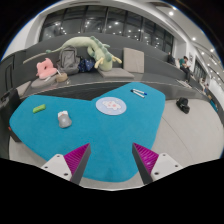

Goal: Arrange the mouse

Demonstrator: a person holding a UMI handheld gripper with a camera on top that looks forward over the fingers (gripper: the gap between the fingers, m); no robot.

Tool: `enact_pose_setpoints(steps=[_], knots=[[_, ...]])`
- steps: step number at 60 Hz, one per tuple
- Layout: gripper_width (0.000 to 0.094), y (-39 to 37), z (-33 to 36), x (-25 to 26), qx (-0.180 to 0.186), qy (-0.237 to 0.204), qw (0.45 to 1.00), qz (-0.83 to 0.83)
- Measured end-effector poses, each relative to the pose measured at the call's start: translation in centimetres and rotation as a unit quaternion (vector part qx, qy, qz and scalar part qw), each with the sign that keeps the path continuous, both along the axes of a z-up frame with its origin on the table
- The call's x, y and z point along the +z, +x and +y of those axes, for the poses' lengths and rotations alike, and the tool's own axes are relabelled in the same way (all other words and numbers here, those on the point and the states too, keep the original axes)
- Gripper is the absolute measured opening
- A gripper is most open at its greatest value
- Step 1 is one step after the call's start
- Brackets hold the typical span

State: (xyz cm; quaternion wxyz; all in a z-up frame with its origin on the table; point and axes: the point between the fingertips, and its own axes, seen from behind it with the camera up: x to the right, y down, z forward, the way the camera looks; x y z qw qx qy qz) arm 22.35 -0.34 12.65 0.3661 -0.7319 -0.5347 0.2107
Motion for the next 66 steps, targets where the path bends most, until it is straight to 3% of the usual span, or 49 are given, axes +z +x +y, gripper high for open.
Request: enact_pose_setpoints(steps=[11, 28, 49, 66], knots=[[0.0853, -4.2, -6.2, -2.3, 0.043, 0.001, 0.999, 0.02], [0.0858, -9.6, -17.0, -5.4, 0.107, -0.031, 0.992, 0.054], [0.0859, -19.8, -19.0, -9.3, 0.112, 0.0, 0.991, 0.075], [0.0855, -27.0, -16.9, -11.7, 0.086, 0.004, 0.994, 0.063]])
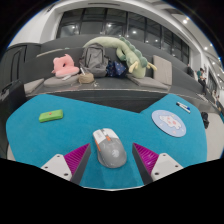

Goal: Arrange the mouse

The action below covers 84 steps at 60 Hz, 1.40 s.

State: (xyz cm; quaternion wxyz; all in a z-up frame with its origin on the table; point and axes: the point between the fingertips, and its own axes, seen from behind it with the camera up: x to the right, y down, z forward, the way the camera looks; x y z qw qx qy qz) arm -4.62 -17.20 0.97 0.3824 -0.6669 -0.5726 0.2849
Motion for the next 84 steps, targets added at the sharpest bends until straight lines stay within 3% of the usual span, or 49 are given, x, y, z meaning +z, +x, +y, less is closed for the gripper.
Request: enact_pose_setpoints(steps=[20, 41, 43, 48, 56, 67, 74, 84], knots=[[0.0856, -4.5, 1.4, -2.1, -0.003, 0.0, 1.0, -0.027], [0.0838, -6.5, 3.2, -2.6, -0.028, -0.009, 0.999, -0.03], [0.0819, -6.3, 2.8, -2.5, -0.027, -0.013, 0.999, -0.032], [0.0483, -6.4, 1.3, -3.0, -0.017, -0.036, 0.999, -0.037], [0.038, -6.4, 1.3, -2.7, -0.01, -0.015, 0.999, -0.042], [0.0355, -6.9, 1.3, 3.0, 0.008, -0.008, 1.0, -0.008], [0.0356, -7.8, 4.8, 8.6, -0.016, -0.027, 0.999, 0.018], [0.0355, -9.9, 15.5, 12.7, -0.05, -0.001, 0.998, 0.036]])
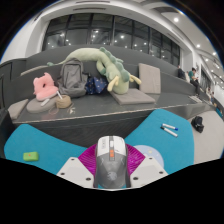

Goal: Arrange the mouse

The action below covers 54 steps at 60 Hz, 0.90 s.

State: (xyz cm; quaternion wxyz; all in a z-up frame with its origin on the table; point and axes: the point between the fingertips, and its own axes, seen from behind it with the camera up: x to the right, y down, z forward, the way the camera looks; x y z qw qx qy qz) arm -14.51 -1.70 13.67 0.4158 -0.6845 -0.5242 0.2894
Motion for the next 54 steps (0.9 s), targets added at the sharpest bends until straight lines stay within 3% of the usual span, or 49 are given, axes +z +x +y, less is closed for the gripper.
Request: enact_pose_setpoints(steps=[6, 13, 26, 35, 40, 54], knots=[[0.0354, -1.1, 6.6, -1.6, -0.006, 0.018, 1.0, -0.01], [0.0354, -1.4, 12.1, -6.6, -0.011, 0.005, 0.999, -0.035], [0.0372, -0.7, 14.7, -16.1, 0.012, -0.023, 0.995, -0.093], [0.0538, -0.9, 14.6, -15.9, 0.03, -0.015, 0.996, -0.078], [0.0876, -0.2, 15.7, -15.6, 0.011, -0.014, 0.996, -0.088], [0.0849, 6.3, 11.9, -7.4, 0.014, -0.035, 0.997, -0.074]])
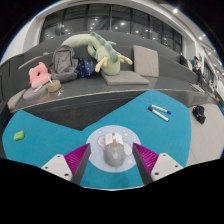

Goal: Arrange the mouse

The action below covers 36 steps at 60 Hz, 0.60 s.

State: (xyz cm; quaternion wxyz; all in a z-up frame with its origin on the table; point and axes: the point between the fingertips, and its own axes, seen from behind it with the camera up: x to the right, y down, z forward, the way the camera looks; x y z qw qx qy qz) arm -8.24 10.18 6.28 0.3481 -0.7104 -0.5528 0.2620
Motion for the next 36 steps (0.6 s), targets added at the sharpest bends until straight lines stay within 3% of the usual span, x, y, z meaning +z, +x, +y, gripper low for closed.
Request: enact_pose_setpoints(steps=[17, 36], knots=[[0.0851, 12.7, -4.8, 6.3, 0.017, 0.004, 1.0, -0.018], [0.085, 20.0, -6.7, 6.5, 0.022, 0.015, 0.999, -0.033]])
